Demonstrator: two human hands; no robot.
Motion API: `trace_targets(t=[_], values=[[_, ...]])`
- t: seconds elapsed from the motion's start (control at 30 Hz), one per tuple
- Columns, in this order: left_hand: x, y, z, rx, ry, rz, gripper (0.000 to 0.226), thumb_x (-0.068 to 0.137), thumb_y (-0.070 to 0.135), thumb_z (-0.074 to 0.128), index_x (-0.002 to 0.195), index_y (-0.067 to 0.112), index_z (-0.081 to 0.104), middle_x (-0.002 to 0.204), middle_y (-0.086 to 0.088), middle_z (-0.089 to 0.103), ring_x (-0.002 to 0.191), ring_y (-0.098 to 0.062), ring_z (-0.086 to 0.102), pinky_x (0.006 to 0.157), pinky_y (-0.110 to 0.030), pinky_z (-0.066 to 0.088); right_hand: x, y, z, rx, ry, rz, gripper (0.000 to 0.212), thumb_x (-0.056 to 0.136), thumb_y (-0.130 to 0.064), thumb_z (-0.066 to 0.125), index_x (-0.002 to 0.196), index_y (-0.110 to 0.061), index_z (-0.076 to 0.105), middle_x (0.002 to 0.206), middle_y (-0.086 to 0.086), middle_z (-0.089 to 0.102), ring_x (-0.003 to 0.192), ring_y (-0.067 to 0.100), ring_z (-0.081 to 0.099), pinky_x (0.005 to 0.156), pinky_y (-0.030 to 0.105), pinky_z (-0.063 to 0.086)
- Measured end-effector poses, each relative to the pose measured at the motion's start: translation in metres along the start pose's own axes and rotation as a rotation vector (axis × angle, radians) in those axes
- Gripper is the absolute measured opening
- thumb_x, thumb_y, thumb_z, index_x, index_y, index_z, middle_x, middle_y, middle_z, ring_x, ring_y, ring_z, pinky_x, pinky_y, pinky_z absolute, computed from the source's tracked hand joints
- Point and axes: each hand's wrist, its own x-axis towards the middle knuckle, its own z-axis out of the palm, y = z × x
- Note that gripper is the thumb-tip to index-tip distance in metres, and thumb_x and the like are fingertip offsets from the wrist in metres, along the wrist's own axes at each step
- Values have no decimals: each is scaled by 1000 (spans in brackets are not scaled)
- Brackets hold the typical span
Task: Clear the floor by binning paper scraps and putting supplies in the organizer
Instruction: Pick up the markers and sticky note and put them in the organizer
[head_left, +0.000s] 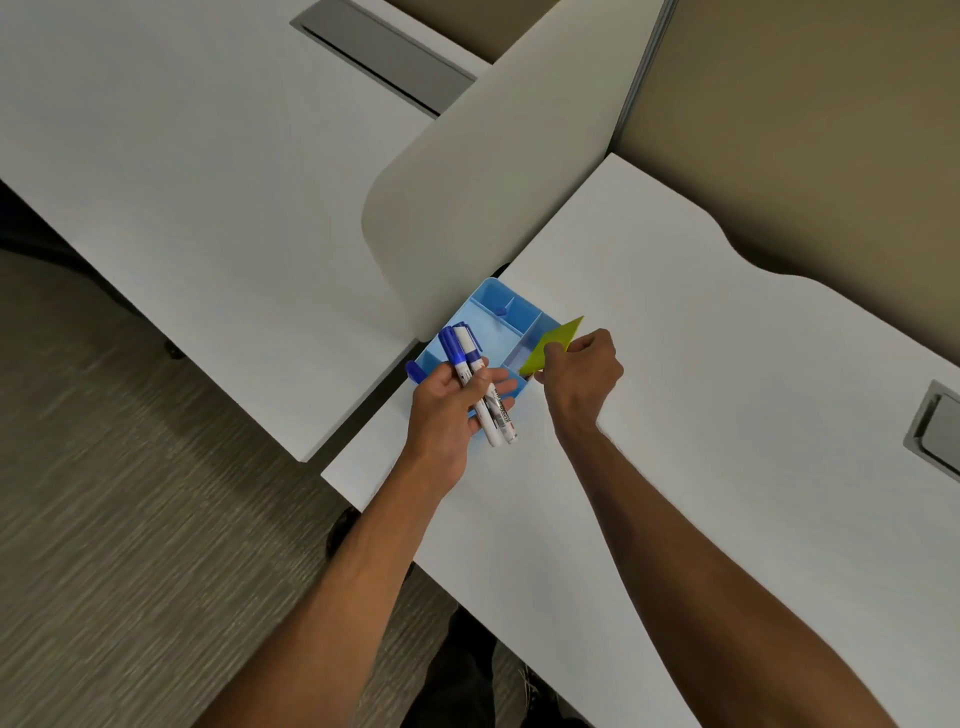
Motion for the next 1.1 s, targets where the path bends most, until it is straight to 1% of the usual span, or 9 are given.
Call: trace_targets(t=[0.07,0.2,0.37,0.5,0.63,0.73,0.83,0.97,1.1], values=[[4,0,-2,8,0,-2,34,99,15,58,132,12,53,126,-20,68,113,-36,69,102,-56,51,2,2,8,-68,11,9,23,83,-19,75,95,-10,58,75,-5,52,73,16,57,52,21,42],[9,1,-7,16,2,-11,29,99,15,59,128,14,55,124,-18,70,111,-35,70,101,-55,52,3,6,19,-234,29,33,27,85,-32,72,100,-11,63,94,6,66,80,20,63,63,30,45],[13,3,-11,31,-3,-11,29,99,14,59,127,11,56,123,-19,70,111,-36,70,100,-56,53,5,9,23,-350,12,39,38,83,-43,72,103,-13,61,103,7,62,87,22,63,66,33,45],[14,5,-15,43,-13,-10,39,99,12,58,136,6,51,126,-21,68,112,-36,70,99,-53,54,0,10,12,-158,-7,-69,18,82,-29,71,87,-19,57,91,-1,61,73,14,57,68,38,54],[11,7,-19,103,-42,4,37,99,14,58,135,9,53,118,-13,72,109,-33,71,100,-54,53,-11,-7,-1,107,-360,-241,5,83,-17,70,83,-15,65,77,-7,65,66,8,58,60,28,53],[8,11,-22,138,-78,14,42,98,14,59,140,12,50,119,-15,72,107,-33,72,98,-53,55,-16,-30,-10,245,-729,-196,21,85,-27,75,100,-14,69,86,5,70,61,10,57,50,23,46],[6,14,-27,149,-106,21,50,96,11,62,142,14,42,121,-19,71,104,-34,73,94,-52,58,-19,-46,-11,189,-957,-258,32,83,-32,78,109,-17,69,91,2,74,62,11,60,49,23,46],[4,14,-35,239,-130,46,51,95,8,63,139,13,38,114,-20,73,100,-38,73,96,-58,55,-22,-58,-5,96,-1092,-333,35,80,-26,82,109,-12,69,78,-1,71,60,13,59,47,22,46],[4,16,-45,247,-137,88,46,95,8,64,135,12,42,106,-10,77,100,-30,75,95,-49,58,-26,-66,0,27,-1086,-413,29,79,-23,83,97,-5,69,76,10,71,57,14,60,47,23,47]])
